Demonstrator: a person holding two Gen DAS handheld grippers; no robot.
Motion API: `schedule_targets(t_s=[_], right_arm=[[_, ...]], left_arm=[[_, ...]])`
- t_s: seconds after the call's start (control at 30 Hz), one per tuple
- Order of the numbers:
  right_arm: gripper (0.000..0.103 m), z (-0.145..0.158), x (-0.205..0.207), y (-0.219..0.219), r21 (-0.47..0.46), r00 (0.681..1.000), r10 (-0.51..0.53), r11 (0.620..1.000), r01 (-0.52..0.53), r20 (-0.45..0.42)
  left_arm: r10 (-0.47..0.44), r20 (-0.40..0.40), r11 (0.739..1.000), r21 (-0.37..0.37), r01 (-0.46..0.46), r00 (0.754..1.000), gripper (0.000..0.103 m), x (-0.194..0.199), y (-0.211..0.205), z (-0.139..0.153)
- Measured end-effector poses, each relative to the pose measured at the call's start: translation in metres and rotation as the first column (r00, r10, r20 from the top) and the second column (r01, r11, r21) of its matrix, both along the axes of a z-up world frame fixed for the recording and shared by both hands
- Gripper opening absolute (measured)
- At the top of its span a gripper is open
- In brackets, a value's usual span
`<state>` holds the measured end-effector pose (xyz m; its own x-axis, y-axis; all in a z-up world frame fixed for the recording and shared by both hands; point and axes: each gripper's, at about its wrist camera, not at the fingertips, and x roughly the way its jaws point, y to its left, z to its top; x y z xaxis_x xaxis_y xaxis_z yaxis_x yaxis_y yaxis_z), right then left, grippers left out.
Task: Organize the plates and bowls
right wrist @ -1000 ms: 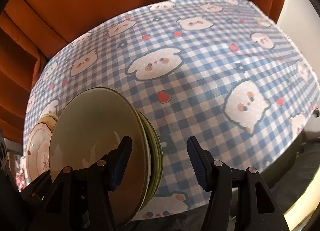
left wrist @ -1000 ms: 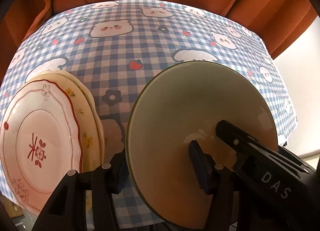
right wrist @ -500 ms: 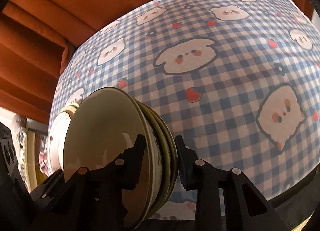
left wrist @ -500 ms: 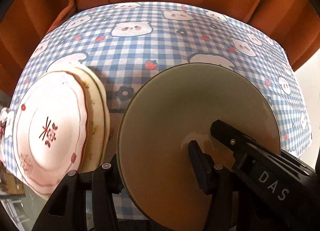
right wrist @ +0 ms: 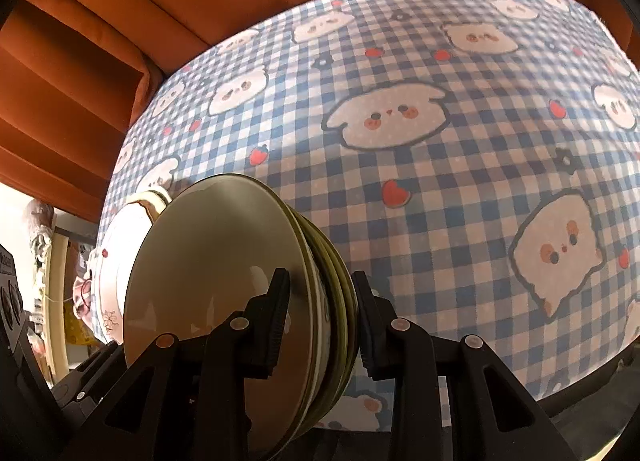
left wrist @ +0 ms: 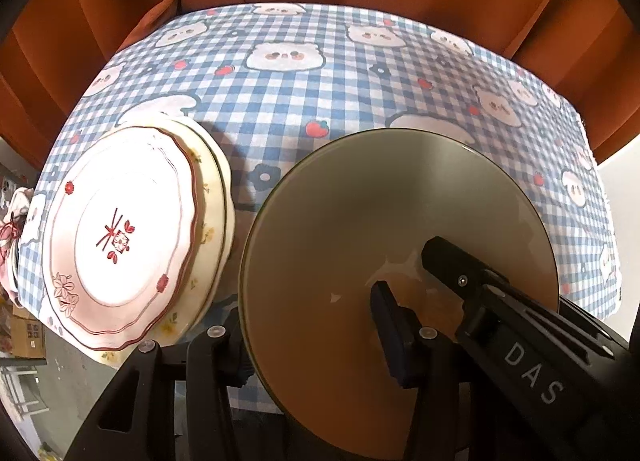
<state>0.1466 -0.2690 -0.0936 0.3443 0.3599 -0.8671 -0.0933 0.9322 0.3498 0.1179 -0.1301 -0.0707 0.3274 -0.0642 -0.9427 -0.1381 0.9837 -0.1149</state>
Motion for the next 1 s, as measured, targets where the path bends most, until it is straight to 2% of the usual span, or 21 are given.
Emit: schedule_targets(t_s=[0.27, 0.43, 0.73, 1.0], right_arm=[[0.034, 0.038, -0.006, -0.002, -0.008, 0.999, -0.001, 1.000, 0.002, 0.050], [0.034, 0.055, -0.014, -0.002, -0.020, 0.997, -0.023, 0.999, 0.025, 0.073], [0.034, 0.063, -0.024, 0.024, -0.022, 0.993, -0.081, 0.996, 0.083, 0.085], [0.034, 0.071, -0.033, 0.067, -0.032, 0.990, -0.097, 0.994, 0.101, 0.107]], left_arm=[[0.001, 0.041, 1.000, -0.020, 0.000, 0.999, 0.049, -0.005, 0.001, 0.032], [-0.024, 0.061, 0.999, -0.030, 0.025, 0.998, 0.049, -0.009, 0.006, 0.040], [-0.073, 0.093, 0.996, -0.047, 0.078, 0.993, 0.048, -0.011, 0.039, 0.048], [-0.086, 0.099, 0.995, -0.052, 0.091, 0.991, 0.048, -0.018, 0.084, 0.052]])
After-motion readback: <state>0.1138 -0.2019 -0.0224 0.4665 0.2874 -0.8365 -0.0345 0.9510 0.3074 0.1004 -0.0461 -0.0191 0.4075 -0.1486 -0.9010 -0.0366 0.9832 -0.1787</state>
